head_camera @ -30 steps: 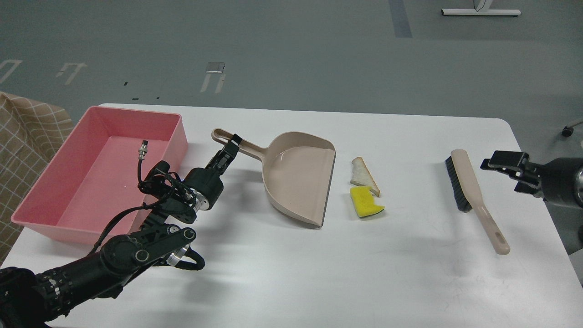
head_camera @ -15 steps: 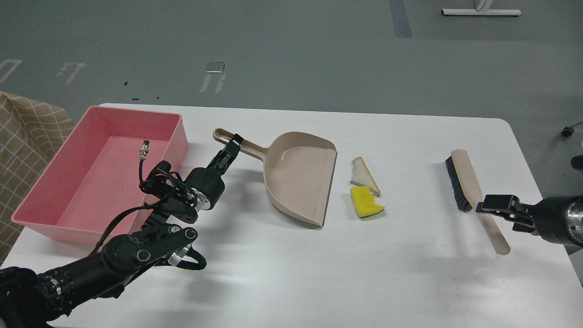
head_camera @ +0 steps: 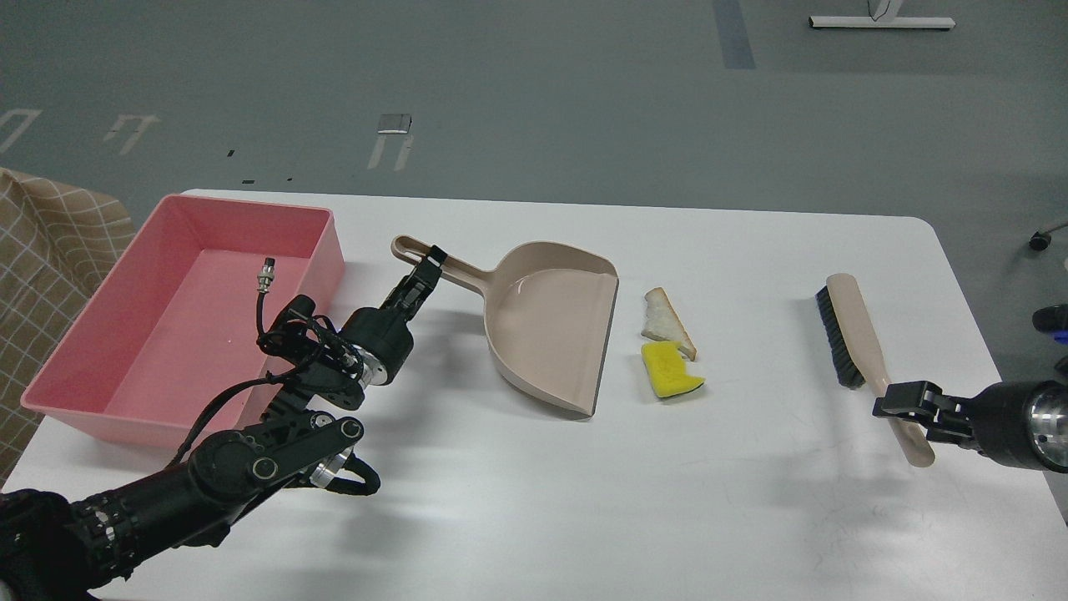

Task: Sweep and dump garbage into bin
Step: 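Grasp the wooden brush handle with the right gripper and lift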

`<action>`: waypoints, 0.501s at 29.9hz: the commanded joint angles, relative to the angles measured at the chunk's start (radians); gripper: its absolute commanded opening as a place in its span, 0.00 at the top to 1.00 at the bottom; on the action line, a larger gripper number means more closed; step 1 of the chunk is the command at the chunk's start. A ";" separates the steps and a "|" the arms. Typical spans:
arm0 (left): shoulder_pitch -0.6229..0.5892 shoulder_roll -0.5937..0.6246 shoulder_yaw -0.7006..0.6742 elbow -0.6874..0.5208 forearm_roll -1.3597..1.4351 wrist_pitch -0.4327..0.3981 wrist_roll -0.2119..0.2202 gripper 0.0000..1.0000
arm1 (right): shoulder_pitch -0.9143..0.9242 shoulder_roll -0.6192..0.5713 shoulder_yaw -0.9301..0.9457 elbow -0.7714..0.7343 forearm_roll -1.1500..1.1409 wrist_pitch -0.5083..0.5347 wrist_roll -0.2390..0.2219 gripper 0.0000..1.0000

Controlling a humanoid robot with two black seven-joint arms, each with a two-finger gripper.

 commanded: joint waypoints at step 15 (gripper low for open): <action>0.000 -0.001 0.000 0.001 0.000 0.000 0.002 1.00 | 0.000 0.009 0.003 -0.002 0.001 0.000 -0.008 0.78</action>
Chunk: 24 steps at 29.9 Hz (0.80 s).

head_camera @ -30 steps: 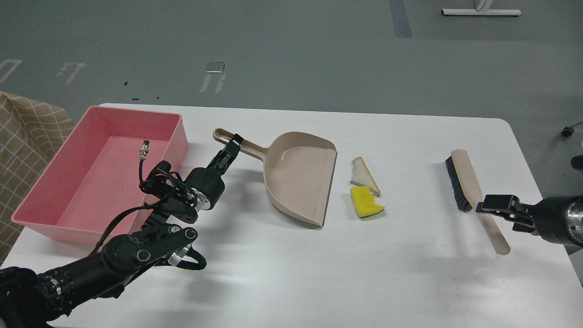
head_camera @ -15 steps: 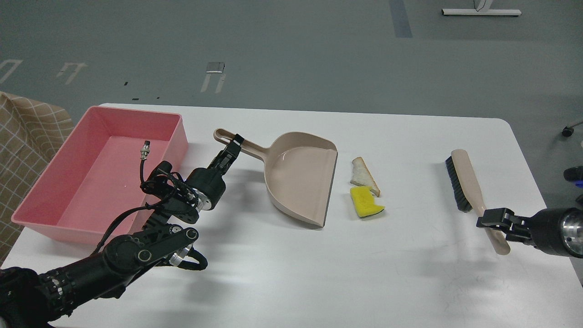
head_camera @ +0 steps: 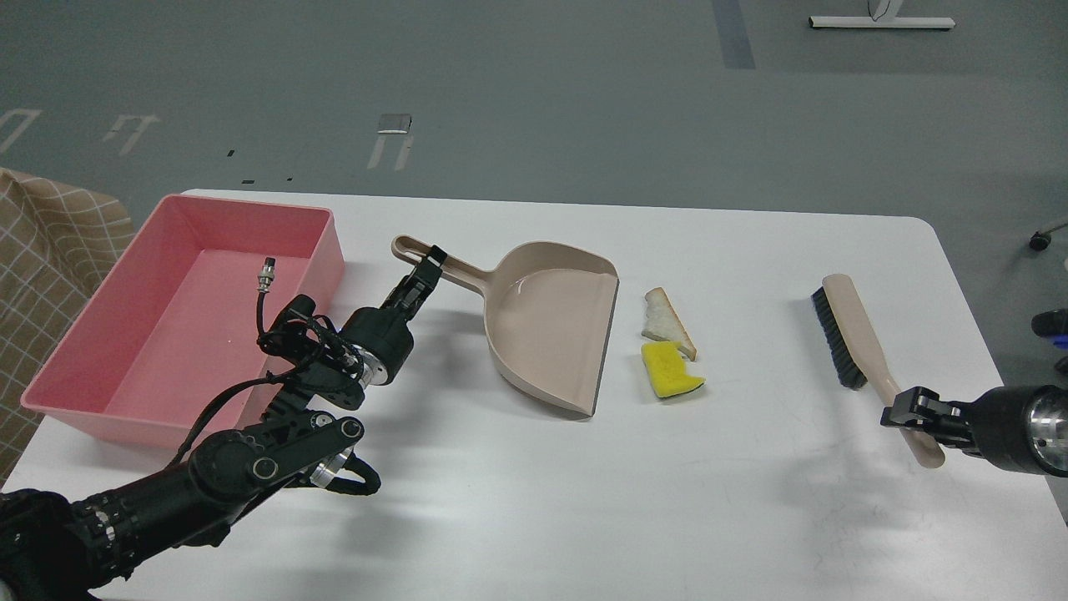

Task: Sweep and dump garbage into bin
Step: 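Grasp the wooden brush handle with the right gripper and lift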

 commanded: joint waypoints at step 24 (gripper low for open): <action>-0.001 0.000 0.000 0.001 -0.002 0.000 0.005 1.00 | 0.019 0.038 0.051 0.108 0.003 0.000 -0.005 0.99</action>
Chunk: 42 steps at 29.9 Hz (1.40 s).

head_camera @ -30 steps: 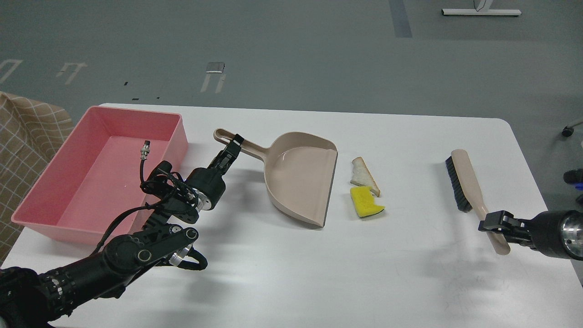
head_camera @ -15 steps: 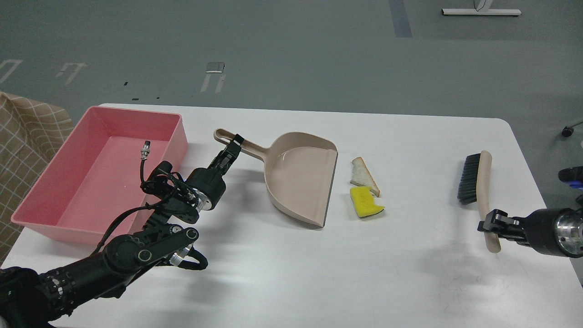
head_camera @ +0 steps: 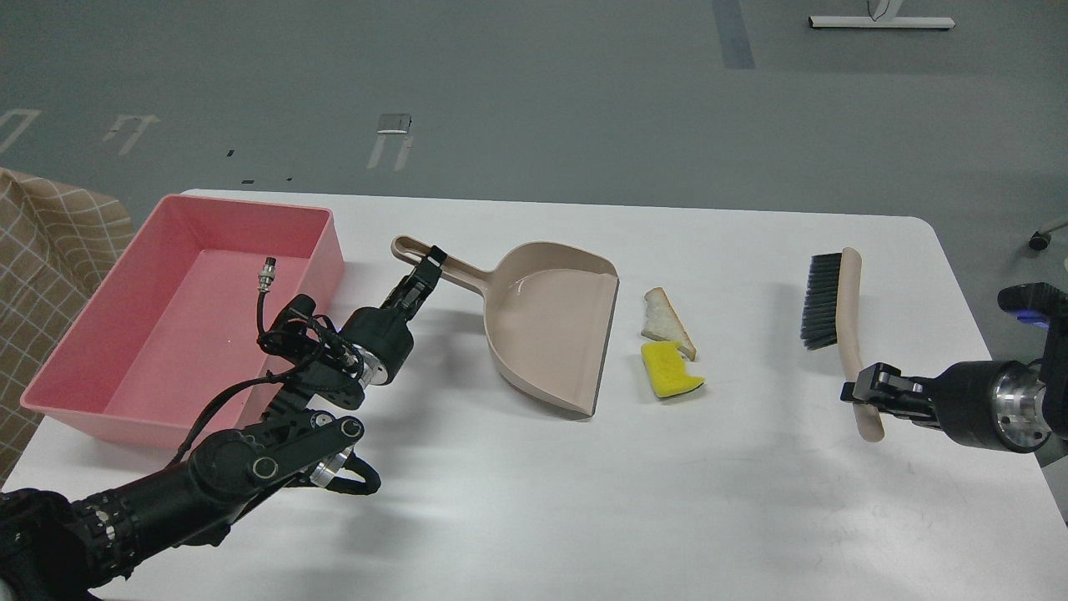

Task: Sweep and dump garbage into bin
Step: 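Grasp the wooden brush handle with the right gripper and lift, then sweep the yellow sponge and paper into the dustpan with the brush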

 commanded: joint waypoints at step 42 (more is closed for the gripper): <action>-0.003 0.007 -0.002 0.000 -0.005 0.000 0.000 1.00 | 0.005 0.109 -0.054 0.128 -0.001 0.000 -0.117 0.99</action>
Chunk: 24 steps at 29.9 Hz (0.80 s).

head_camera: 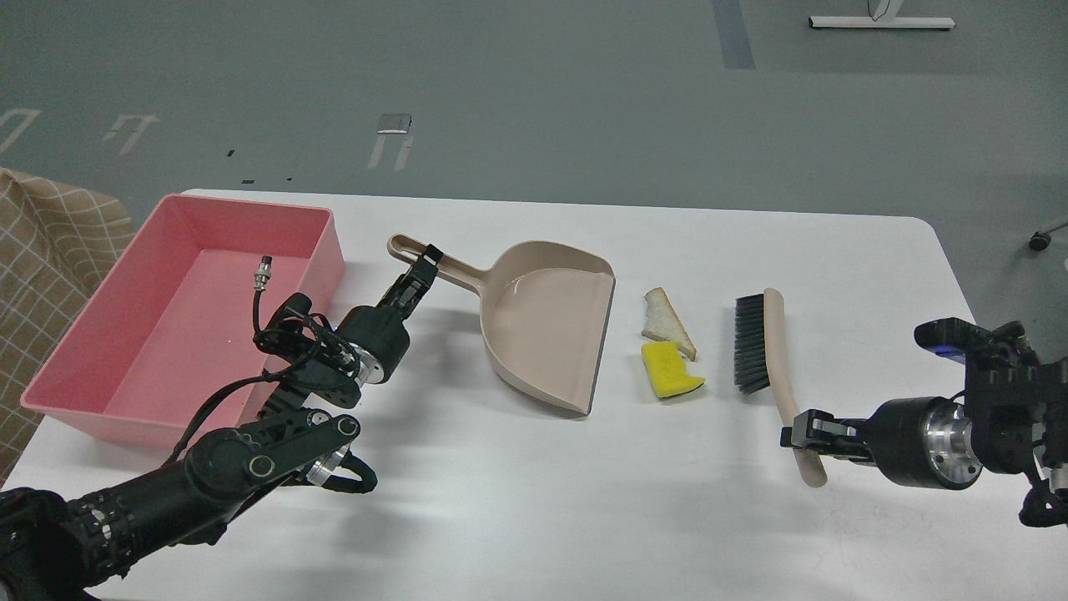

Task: Sweep and dump garbage into bin
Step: 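Sweep the yellow sponge and paper into the dustpan with the brush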

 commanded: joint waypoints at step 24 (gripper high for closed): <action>-0.001 0.000 -0.003 0.000 -0.002 0.000 -0.004 1.00 | 0.099 0.377 -0.064 -0.174 -0.043 0.000 0.000 0.99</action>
